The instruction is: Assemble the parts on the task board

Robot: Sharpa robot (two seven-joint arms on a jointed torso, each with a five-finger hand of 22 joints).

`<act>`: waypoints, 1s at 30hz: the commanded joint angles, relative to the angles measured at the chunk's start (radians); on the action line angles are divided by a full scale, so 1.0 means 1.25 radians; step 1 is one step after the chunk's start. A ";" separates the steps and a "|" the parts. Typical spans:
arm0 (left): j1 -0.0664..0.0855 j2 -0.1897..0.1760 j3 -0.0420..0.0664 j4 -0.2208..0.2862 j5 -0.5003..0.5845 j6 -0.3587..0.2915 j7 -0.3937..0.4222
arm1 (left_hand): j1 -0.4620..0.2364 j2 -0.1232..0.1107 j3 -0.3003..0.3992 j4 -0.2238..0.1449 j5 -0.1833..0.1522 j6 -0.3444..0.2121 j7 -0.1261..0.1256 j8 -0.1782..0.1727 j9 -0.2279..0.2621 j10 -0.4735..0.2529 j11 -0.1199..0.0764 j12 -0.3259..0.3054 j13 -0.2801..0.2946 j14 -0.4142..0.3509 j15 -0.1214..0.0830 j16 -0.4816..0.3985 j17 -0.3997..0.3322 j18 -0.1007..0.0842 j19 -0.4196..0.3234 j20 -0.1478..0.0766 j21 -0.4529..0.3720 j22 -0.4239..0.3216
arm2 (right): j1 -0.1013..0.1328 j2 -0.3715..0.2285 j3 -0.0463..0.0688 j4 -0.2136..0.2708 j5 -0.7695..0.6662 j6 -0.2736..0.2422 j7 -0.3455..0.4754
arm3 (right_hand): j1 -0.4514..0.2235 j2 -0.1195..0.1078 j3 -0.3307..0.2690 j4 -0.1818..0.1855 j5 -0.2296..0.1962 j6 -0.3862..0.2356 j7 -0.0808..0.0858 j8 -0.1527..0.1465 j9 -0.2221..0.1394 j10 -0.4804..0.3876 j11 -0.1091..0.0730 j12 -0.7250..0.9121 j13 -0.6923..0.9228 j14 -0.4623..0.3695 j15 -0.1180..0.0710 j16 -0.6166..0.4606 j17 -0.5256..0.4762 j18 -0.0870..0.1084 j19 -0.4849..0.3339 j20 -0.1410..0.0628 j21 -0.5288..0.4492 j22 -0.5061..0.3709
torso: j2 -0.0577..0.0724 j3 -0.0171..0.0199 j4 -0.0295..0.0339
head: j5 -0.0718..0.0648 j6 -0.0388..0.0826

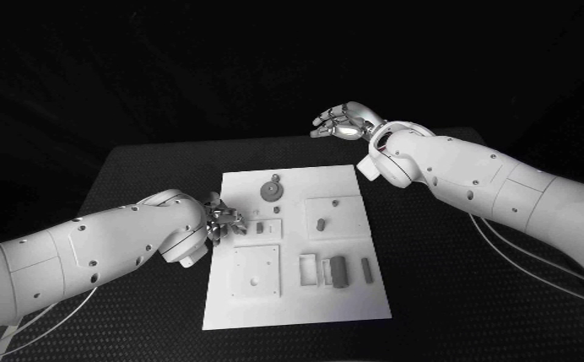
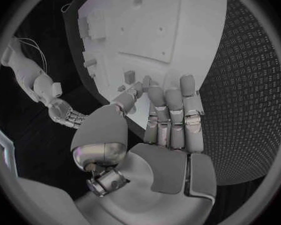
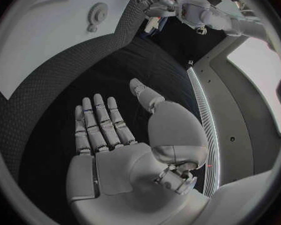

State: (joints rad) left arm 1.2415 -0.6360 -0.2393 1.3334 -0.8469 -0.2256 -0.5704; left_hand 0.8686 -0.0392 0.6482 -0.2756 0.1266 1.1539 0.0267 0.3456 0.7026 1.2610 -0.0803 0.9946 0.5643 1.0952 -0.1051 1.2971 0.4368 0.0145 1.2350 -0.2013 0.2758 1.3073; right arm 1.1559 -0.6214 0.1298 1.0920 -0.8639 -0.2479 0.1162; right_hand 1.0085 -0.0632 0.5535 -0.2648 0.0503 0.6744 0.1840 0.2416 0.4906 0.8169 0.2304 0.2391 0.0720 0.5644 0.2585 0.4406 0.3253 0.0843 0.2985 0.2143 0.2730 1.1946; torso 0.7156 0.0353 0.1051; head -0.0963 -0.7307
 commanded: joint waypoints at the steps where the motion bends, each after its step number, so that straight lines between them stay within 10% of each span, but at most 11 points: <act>1: 0.000 0.002 0.000 0.001 -0.018 -0.014 0.015 | 0.041 0.041 0.000 -0.005 0.001 0.002 0.000 0.003 0.003 -0.004 -0.001 -0.005 0.001 0.003 -0.002 0.005 0.001 -0.005 0.000 -0.003 0.004 0.016 | 0.000 0.000 0.000 0.000 0.000 0.009 0.007 | -0.008 -0.001 0.001 0.005 -0.002 -0.004 0.051 0.004 -0.001 0.005 0.000 -0.004 -0.001 0.005 0.002 -0.005 -0.001 -0.012 0.003 0.003 -0.004 0.001 | 0.000 0.0002 0.0003 | -0.001 0.000; 30: -0.005 0.007 0.000 -0.002 -0.043 0.014 0.013 | 0.043 0.045 -0.002 -0.007 -0.005 0.003 0.000 0.003 0.003 -0.002 -0.002 -0.006 0.001 0.005 -0.002 0.005 0.001 -0.005 0.001 -0.003 0.005 0.016 | 0.000 -0.002 0.000 0.001 0.001 0.013 0.006 | -0.010 0.000 0.001 0.006 -0.002 -0.004 0.051 0.004 -0.001 0.006 0.000 -0.005 -0.001 0.005 0.003 -0.005 -0.001 -0.012 0.003 0.003 -0.005 0.002 | 0.000 0.0002 0.0002 | -0.002 -0.001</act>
State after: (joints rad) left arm 1.2362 -0.6290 -0.2386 1.3297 -0.8911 -0.2310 -0.5572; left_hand 0.8712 -0.0366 0.6450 -0.2780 0.1190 1.1513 0.0252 0.3461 0.7043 1.2596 -0.0743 0.9943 0.5640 1.0952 -0.1050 1.3004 0.4369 0.0145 1.2350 -0.2013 0.2758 1.3077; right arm 1.1558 -0.6234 0.1298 1.0918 -0.8633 -0.2456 0.1163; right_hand 1.0085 -0.0632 0.5563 -0.2621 0.0502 0.6744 0.1840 0.2416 0.4907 0.8169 0.2304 0.2391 0.0714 0.5644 0.2585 0.4406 0.3246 0.0844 0.2985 0.2143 0.2730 1.1963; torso 0.7155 0.0352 0.1050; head -0.0974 -0.7305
